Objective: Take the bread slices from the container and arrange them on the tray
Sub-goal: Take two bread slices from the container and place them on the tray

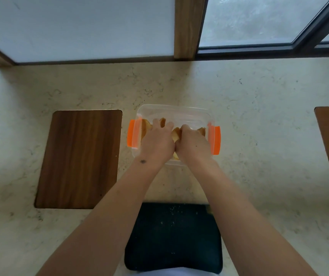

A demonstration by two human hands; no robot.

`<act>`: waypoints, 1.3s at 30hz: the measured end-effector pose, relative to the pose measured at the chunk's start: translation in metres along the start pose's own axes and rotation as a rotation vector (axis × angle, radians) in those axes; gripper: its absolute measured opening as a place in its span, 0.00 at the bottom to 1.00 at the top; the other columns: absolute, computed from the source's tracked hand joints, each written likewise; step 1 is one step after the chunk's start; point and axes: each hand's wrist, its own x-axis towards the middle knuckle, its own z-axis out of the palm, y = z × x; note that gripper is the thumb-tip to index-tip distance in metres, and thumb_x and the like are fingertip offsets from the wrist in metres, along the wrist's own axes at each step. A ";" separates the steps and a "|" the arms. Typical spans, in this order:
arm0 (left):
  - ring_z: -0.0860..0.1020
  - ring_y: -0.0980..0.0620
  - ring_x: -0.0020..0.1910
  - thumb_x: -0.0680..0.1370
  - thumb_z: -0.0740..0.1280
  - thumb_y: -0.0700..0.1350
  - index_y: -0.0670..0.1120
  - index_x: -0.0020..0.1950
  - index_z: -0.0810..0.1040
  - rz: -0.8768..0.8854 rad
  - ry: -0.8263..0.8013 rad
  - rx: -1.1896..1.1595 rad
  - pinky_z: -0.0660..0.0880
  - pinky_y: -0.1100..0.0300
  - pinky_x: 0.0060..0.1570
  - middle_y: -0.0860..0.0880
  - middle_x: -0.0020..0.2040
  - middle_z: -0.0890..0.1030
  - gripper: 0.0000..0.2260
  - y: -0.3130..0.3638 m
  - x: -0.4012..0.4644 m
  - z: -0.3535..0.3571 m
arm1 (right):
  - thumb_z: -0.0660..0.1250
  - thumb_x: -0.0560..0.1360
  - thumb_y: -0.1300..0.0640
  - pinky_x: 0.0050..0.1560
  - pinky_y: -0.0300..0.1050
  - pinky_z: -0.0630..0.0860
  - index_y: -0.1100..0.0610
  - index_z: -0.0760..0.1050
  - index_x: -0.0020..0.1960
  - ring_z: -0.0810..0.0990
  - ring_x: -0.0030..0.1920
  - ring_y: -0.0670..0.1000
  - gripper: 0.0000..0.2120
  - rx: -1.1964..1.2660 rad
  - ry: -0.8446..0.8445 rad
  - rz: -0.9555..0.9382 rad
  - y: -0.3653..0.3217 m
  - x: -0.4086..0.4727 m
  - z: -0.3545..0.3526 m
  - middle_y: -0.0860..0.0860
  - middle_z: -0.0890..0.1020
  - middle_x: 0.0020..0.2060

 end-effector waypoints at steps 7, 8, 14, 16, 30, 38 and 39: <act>0.81 0.41 0.43 0.79 0.64 0.38 0.45 0.65 0.74 -0.051 0.039 0.006 0.77 0.53 0.42 0.39 0.64 0.71 0.15 -0.004 0.006 0.004 | 0.62 0.75 0.63 0.26 0.42 0.62 0.54 0.67 0.46 0.73 0.31 0.50 0.06 0.021 -0.017 0.013 -0.001 0.004 0.003 0.46 0.70 0.31; 0.81 0.41 0.43 0.79 0.64 0.37 0.46 0.65 0.74 -0.047 0.047 0.002 0.77 0.53 0.42 0.39 0.63 0.73 0.16 -0.003 0.006 0.006 | 0.61 0.75 0.64 0.27 0.43 0.64 0.54 0.67 0.46 0.74 0.32 0.51 0.06 0.019 -0.031 0.017 -0.001 0.005 0.002 0.47 0.72 0.32; 0.81 0.43 0.45 0.78 0.64 0.33 0.46 0.67 0.75 -0.040 0.134 -0.066 0.78 0.54 0.42 0.41 0.54 0.80 0.19 -0.001 0.001 -0.002 | 0.59 0.76 0.64 0.35 0.47 0.68 0.56 0.68 0.45 0.76 0.38 0.57 0.05 0.009 0.004 -0.014 -0.003 0.001 -0.015 0.52 0.76 0.38; 0.80 0.44 0.45 0.78 0.64 0.33 0.46 0.66 0.76 -0.019 0.184 -0.099 0.74 0.58 0.40 0.42 0.53 0.80 0.18 0.001 -0.005 -0.013 | 0.59 0.76 0.63 0.31 0.46 0.64 0.55 0.68 0.46 0.74 0.37 0.57 0.04 0.010 0.049 -0.019 -0.001 -0.007 -0.024 0.51 0.74 0.35; 0.75 0.59 0.38 0.79 0.68 0.41 0.53 0.63 0.75 -0.051 0.318 -0.567 0.72 0.72 0.37 0.64 0.46 0.76 0.15 -0.048 -0.211 -0.047 | 0.69 0.78 0.57 0.33 0.22 0.73 0.48 0.75 0.58 0.81 0.43 0.37 0.10 0.599 0.117 -0.009 0.046 -0.160 -0.077 0.38 0.80 0.46; 0.75 0.63 0.54 0.79 0.69 0.42 0.56 0.64 0.75 -0.320 0.192 -0.759 0.78 0.53 0.55 0.66 0.55 0.77 0.15 -0.083 -0.290 0.024 | 0.71 0.77 0.56 0.47 0.47 0.81 0.46 0.80 0.52 0.85 0.44 0.44 0.07 0.778 -0.130 0.232 0.081 -0.244 -0.015 0.44 0.86 0.44; 0.75 0.62 0.57 0.79 0.69 0.41 0.56 0.68 0.73 -0.362 0.193 -0.830 0.78 0.52 0.58 0.62 0.59 0.77 0.19 -0.084 -0.293 0.030 | 0.71 0.77 0.57 0.47 0.47 0.82 0.46 0.80 0.52 0.85 0.44 0.44 0.07 0.768 -0.143 0.245 0.081 -0.252 -0.006 0.44 0.86 0.43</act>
